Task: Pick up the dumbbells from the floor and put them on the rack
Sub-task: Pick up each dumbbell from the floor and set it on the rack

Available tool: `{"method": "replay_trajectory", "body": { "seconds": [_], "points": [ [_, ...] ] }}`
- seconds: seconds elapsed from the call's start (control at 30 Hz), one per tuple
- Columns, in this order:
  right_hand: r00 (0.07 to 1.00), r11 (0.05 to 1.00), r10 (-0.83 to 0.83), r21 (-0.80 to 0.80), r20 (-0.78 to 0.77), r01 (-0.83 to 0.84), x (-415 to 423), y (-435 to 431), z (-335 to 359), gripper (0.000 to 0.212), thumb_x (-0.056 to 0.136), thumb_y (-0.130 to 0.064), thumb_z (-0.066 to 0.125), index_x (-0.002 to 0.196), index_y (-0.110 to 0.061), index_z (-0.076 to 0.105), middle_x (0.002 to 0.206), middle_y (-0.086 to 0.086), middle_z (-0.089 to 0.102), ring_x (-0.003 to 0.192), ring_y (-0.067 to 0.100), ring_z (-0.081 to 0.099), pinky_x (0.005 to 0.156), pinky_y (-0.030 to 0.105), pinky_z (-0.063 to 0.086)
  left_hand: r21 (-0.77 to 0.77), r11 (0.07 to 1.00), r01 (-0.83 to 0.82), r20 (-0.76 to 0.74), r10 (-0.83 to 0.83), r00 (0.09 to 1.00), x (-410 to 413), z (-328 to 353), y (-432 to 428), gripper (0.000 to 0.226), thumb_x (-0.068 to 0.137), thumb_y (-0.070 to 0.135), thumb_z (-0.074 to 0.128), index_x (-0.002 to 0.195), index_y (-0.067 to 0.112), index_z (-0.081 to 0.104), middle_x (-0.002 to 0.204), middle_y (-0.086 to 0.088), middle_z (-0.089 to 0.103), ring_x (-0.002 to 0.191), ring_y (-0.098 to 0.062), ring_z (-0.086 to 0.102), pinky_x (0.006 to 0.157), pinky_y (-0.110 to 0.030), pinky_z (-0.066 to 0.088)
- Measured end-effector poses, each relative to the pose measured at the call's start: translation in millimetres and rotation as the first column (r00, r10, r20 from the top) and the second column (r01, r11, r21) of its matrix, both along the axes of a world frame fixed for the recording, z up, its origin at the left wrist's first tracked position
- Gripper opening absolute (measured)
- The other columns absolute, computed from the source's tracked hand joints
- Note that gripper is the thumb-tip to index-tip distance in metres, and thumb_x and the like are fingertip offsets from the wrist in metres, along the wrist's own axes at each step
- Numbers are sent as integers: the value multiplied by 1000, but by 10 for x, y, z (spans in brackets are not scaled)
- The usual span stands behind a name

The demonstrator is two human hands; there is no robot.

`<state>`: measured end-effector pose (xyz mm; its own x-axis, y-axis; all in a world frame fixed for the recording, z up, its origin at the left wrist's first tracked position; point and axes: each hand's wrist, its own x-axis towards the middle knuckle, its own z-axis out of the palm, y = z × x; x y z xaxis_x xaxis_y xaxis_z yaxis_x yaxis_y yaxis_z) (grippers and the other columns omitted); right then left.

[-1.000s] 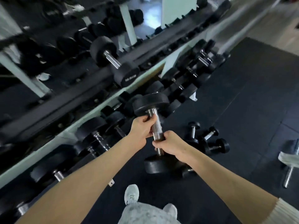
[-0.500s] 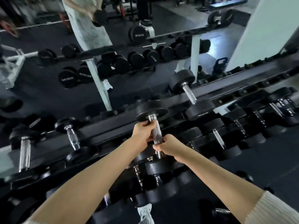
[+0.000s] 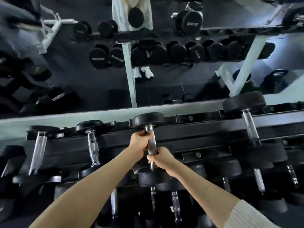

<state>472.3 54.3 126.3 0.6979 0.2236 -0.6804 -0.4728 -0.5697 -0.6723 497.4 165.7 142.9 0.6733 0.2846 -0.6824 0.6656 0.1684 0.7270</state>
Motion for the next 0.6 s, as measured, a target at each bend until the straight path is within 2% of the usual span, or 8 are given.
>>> {"method": "replay_trajectory", "body": {
  "seconds": [0.17, 0.27, 0.33, 0.43, 0.53, 0.6],
  "points": [
    [999, 998, 43, -35, -16, -44, 249, 105, -174, 16, 70, -30, 57, 69, -17, 49, 74, 4, 60, 58, 16, 43, 56, 32, 34, -16, 999, -47, -14, 47, 999, 222, -162, 94, 10, 89, 18, 64, 95, 10, 65, 93, -8, 67, 94, -28, 64, 89, -42, 55],
    [998, 998, 58, -24, -25, -59, 373, 137, -203, 19, 73, -27, 57, 63, -17, 44, 66, 2, 54, 50, 13, 38, 51, 28, 31, -21, 999, -44, -14, 43, 999, 328, -249, 126, 8, 89, 16, 64, 82, 17, 64, 88, -4, 66, 96, -28, 65, 91, -43, 55],
    [998, 998, 55, -10, -37, -55, 433, 139, -232, 16, 73, -24, 57, 64, -17, 46, 65, 2, 55, 50, 12, 39, 53, 29, 33, -18, 999, -36, -11, 36, 999, 394, -281, 126, 9, 89, 16, 63, 80, 18, 63, 87, -5, 66, 95, -28, 64, 90, -43, 55],
    [997, 999, 32, -2, -64, -32, 475, 154, -308, 11, 71, -25, 56, 70, -14, 53, 75, 7, 61, 56, 14, 45, 59, 32, 36, -3, 1000, -4, -17, 4, 1000, 450, -305, 110, 8, 90, 17, 63, 82, 18, 63, 87, -6, 65, 91, -27, 63, 90, -43, 55],
    [997, 1000, -14, -13, -79, 13, 446, 172, -391, 13, 71, -27, 57, 76, -15, 56, 78, 8, 65, 62, 16, 49, 62, 33, 40, 32, 999, 41, -15, -41, 999, 468, -349, 111, 9, 90, 16, 63, 81, 19, 64, 86, -6, 66, 89, -26, 63, 91, -43, 55],
    [996, 999, -44, -16, -77, 43, 440, 194, -428, 18, 72, -30, 58, 82, -15, 60, 86, 10, 72, 65, 17, 53, 65, 36, 47, 44, 997, 67, -6, -67, 998, 473, -367, 131, 9, 89, 16, 63, 81, 18, 66, 89, -8, 67, 90, -26, 63, 91, -44, 55]
  ]
}}
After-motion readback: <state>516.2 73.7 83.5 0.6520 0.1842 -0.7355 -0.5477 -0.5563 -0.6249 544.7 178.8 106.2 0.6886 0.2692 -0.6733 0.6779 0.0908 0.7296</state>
